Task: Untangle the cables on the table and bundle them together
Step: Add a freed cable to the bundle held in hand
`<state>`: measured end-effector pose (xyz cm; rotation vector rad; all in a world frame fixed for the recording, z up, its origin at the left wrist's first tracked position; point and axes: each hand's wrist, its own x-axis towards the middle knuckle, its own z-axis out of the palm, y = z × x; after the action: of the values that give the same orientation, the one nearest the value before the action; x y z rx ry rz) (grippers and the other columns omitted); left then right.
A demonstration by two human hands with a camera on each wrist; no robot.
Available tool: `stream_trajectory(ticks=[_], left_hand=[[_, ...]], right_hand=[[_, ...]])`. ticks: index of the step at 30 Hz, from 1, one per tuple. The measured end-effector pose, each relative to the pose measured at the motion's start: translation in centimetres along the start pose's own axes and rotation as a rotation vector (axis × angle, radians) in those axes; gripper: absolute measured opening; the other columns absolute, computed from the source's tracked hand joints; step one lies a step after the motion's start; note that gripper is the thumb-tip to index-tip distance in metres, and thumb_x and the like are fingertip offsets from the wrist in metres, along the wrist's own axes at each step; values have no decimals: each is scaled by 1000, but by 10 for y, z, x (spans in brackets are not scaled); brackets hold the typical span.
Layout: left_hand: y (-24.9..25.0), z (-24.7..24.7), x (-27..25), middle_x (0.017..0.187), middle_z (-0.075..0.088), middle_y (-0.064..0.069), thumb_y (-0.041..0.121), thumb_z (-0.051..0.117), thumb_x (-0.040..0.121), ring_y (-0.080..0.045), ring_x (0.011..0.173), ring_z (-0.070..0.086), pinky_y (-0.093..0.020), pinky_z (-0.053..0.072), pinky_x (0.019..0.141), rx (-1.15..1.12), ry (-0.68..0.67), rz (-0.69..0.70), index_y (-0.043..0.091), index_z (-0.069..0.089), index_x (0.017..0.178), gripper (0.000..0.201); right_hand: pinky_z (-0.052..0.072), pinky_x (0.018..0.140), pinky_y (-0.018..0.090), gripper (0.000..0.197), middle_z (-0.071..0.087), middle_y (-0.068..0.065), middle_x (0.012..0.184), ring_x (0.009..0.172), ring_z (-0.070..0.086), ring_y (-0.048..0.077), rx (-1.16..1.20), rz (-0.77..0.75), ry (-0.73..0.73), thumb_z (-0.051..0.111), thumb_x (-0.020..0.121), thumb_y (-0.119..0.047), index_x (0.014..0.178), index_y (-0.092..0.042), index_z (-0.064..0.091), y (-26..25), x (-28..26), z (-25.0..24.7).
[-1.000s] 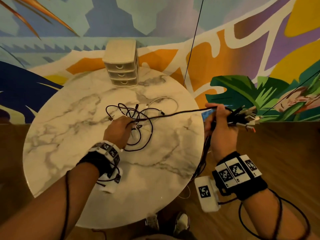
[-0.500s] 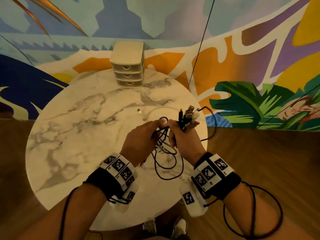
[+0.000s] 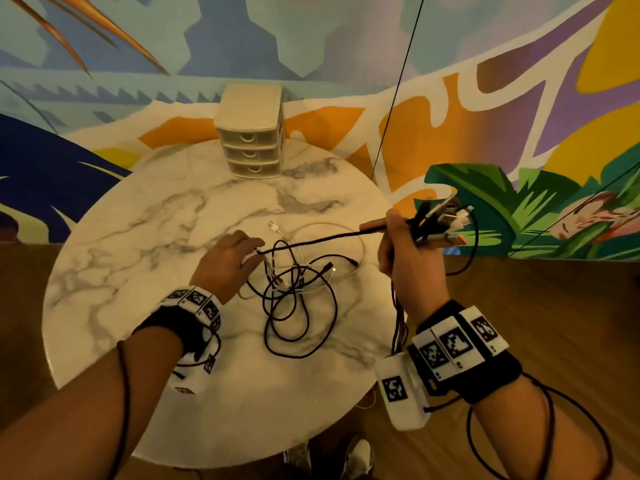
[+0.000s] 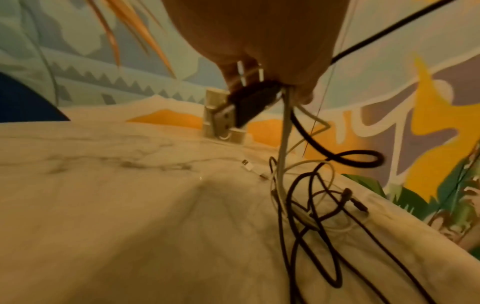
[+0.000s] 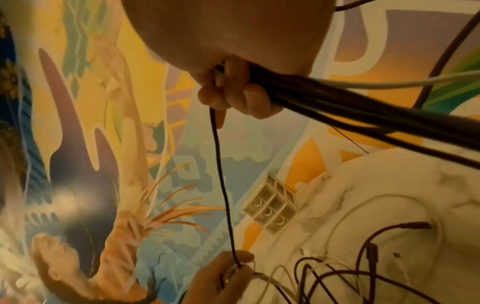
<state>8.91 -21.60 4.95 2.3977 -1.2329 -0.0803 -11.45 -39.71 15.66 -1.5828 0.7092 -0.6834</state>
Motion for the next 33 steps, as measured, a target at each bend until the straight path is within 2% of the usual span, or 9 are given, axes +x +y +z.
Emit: stream_trajectory(ticks=[3, 9, 13, 17, 21, 23, 26, 30, 33], left_hand=[[11, -8, -4, 82, 65, -3, 19, 49, 98, -18, 68, 58, -23, 47, 63, -375, -77, -225, 24, 60, 117, 23], [13, -20, -3, 65, 60, -7, 5, 48, 96, -12, 54, 61, -22, 49, 51, -1117, 197, -586, 15, 61, 105, 19], [-2, -11, -10, 67, 60, -7, 13, 59, 92, -10, 54, 58, -33, 48, 63, -881, -3, -543, 8, 63, 89, 7], [-27, 2, -18, 90, 59, -3, 20, 61, 91, -23, 85, 59, -34, 45, 73, -129, -67, -303, 12, 66, 95, 11], [-22, 4, -10, 111, 53, -11, 26, 68, 85, -27, 98, 55, -33, 43, 81, -303, -142, -643, 11, 59, 115, 35], [-2, 1, -11, 117, 52, -12, 14, 69, 82, -27, 103, 54, -35, 43, 85, -438, 51, -638, 11, 57, 115, 35], [55, 4, -29, 95, 56, -3, 15, 66, 81, -20, 82, 54, -34, 44, 69, -261, 380, -298, 14, 58, 94, 15], [88, 41, -42, 103, 59, 0, 42, 44, 93, -23, 87, 61, -35, 51, 69, 258, -274, -250, 20, 54, 111, 30], [78, 35, -22, 92, 64, -5, 39, 38, 97, -26, 84, 62, -36, 49, 71, 242, -355, -223, 20, 59, 108, 30]], right_hand=[[31, 46, 15, 47, 45, 2, 46, 42, 38, 8, 25, 27, 50, 38, 102, -32, 71, -20, 71, 6, 7, -10], [29, 41, 17, 45, 52, -1, 45, 38, 36, 7, 43, 135, 140, 39, 101, -36, 77, -12, 69, 33, 13, -15], [29, 41, 17, 45, 53, -1, 42, 36, 37, 6, 100, 163, 233, 40, 101, -37, 70, -17, 67, 33, 16, -16], [30, 42, 18, 48, 56, 0, 46, 39, 37, 8, 113, 135, 220, 38, 101, -38, 69, -15, 66, 31, 17, -18], [27, 41, 18, 49, 65, 6, 54, 37, 34, 8, 163, 125, 158, 36, 102, -36, 70, -12, 63, 33, 13, -8], [26, 39, 17, 48, 68, 10, 59, 36, 32, 7, 191, 125, 144, 35, 102, -35, 70, -12, 63, 32, 13, -7], [26, 39, 16, 48, 71, 14, 66, 35, 30, 7, 183, 120, 130, 35, 102, -35, 70, -14, 64, 32, 13, -5], [26, 39, 16, 48, 72, 13, 67, 36, 30, 7, 150, 124, 106, 35, 102, -35, 73, -12, 64, 32, 16, 0], [25, 39, 16, 47, 72, 11, 67, 38, 29, 8, 115, 148, 81, 36, 102, -36, 74, -13, 65, 39, 18, 3]])
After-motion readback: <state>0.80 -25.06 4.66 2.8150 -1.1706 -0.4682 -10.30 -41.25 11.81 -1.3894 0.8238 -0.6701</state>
